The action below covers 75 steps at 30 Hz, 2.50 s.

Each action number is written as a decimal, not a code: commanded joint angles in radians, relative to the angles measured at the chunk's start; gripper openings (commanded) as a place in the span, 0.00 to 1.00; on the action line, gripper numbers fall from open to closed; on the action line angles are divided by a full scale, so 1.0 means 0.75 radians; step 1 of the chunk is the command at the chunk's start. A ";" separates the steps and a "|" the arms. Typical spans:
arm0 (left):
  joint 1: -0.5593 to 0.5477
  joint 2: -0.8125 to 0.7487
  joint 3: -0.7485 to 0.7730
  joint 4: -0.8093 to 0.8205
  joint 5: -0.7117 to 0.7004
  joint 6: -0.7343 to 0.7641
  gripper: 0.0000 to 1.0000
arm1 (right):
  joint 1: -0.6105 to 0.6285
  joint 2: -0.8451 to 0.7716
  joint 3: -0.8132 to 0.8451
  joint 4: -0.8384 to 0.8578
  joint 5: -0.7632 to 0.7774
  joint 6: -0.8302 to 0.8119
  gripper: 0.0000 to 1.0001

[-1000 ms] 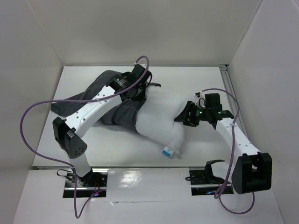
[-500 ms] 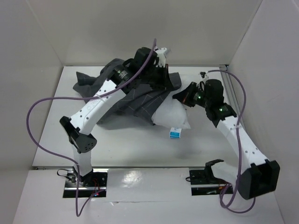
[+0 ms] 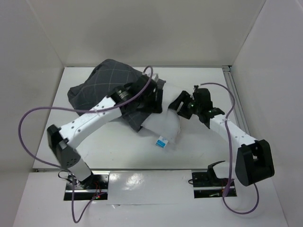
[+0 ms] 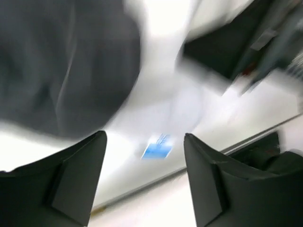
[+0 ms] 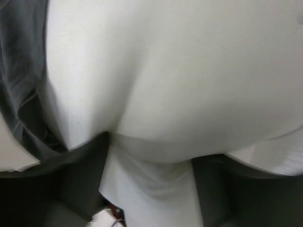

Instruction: Put the pillow into the pillowcase

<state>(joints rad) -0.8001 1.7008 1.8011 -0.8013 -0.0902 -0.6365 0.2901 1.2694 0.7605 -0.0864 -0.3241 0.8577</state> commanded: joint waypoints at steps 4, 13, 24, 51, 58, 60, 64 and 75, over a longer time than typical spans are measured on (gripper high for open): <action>-0.148 -0.537 -0.689 -0.047 -0.591 -0.458 0.77 | 0.008 -0.064 0.244 -0.353 0.158 -0.246 0.99; -0.095 -0.650 -1.205 0.567 -0.270 -0.184 0.97 | -0.035 -0.230 0.260 -0.580 0.260 -0.368 1.00; 0.066 -0.315 -1.099 0.614 -0.338 -0.078 0.88 | -0.047 -0.242 0.330 -0.803 0.148 -0.612 1.00; -0.185 -0.206 -0.273 0.555 0.355 -0.013 0.00 | 0.162 0.179 0.346 -0.061 -0.046 -0.299 0.00; -0.025 -0.167 0.538 0.257 0.541 0.086 0.00 | 0.125 -0.205 0.548 -0.430 0.029 -0.383 0.00; -0.025 -0.167 0.643 0.197 0.556 0.086 0.00 | 0.137 -0.285 0.604 -0.586 0.090 -0.399 0.00; 0.081 -0.218 0.646 0.187 0.556 0.004 0.00 | 0.151 -0.510 0.561 -0.744 0.119 -0.312 0.00; 0.437 0.329 0.795 -0.005 0.593 0.067 0.03 | 0.151 -0.415 0.459 -0.881 0.347 -0.258 0.00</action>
<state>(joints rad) -0.5247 1.8511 2.3066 -0.9604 0.4206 -0.6323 0.3935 0.8707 1.1194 -0.6273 -0.1719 0.7227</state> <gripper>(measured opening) 0.038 0.014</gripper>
